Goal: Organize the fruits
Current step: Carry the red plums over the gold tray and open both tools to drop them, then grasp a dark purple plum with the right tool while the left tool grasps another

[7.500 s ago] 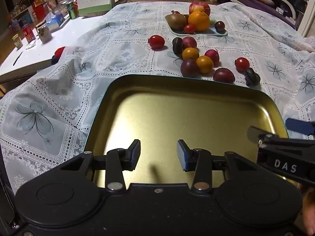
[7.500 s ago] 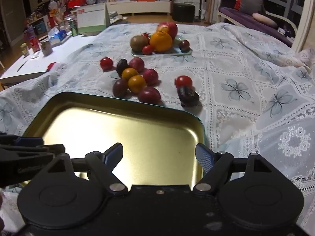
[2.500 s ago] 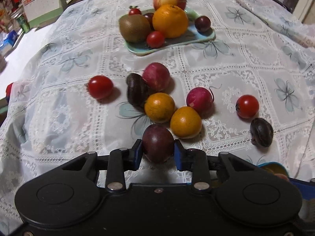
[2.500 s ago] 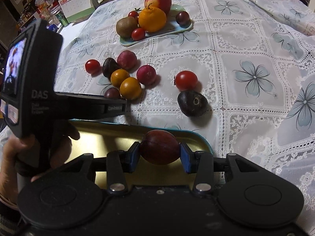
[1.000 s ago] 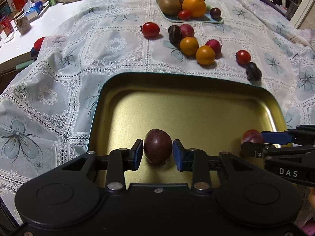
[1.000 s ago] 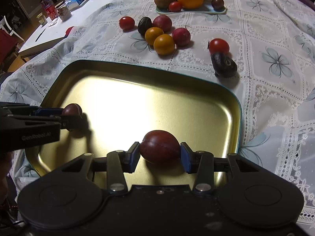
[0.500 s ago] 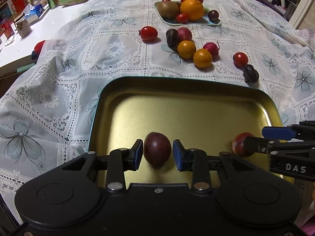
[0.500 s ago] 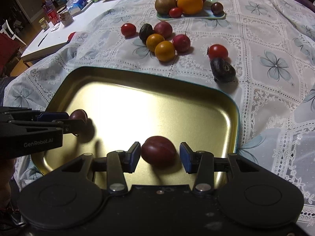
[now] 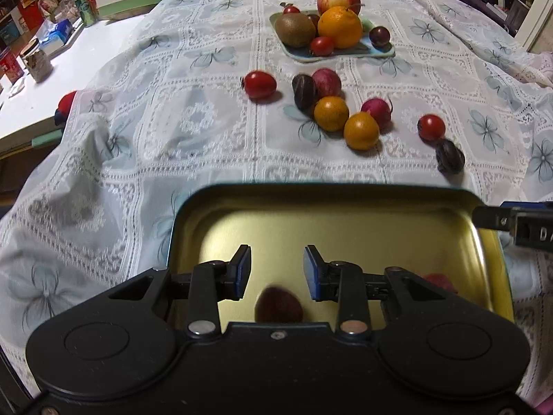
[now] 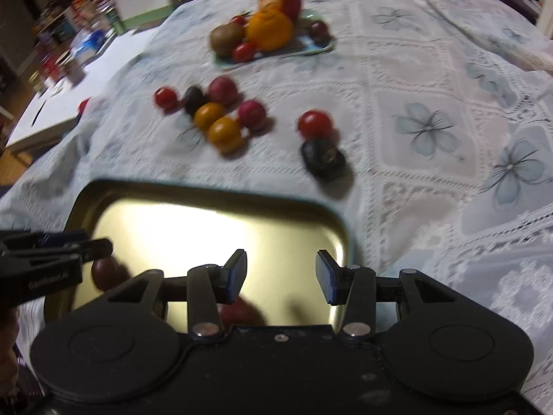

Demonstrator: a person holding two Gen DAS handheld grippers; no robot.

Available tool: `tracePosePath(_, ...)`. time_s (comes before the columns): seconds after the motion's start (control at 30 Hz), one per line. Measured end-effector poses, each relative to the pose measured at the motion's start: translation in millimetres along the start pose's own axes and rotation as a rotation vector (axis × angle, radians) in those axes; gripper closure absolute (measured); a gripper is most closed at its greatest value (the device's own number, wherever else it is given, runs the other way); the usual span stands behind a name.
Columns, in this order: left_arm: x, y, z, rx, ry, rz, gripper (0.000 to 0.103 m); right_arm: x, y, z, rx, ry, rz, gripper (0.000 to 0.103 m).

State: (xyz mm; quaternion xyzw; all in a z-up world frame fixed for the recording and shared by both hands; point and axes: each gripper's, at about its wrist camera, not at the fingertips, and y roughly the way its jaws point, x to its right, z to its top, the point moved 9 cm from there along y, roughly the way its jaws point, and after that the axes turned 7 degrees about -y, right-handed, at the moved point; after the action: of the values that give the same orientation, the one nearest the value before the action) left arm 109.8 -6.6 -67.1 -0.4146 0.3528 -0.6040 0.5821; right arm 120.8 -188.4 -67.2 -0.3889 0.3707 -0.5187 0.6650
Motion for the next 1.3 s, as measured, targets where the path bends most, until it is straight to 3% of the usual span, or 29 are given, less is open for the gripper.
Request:
tracePosePath(0.37, 10, 5, 49, 0.038, 0.011, -0.012, 0.061, 33, 18, 44, 0.015, 0.124, -0.029, 0.055)
tracePosePath(0.87, 33, 60, 116, 0.024, -0.043, -0.029, 0.061, 39, 57, 54, -0.010, 0.136, -0.074, 0.053)
tracePosePath(1.3, 43, 105, 136, 0.012, -0.045, 0.016, 0.058, 38, 76, 56, -0.026, 0.130, -0.095, 0.053)
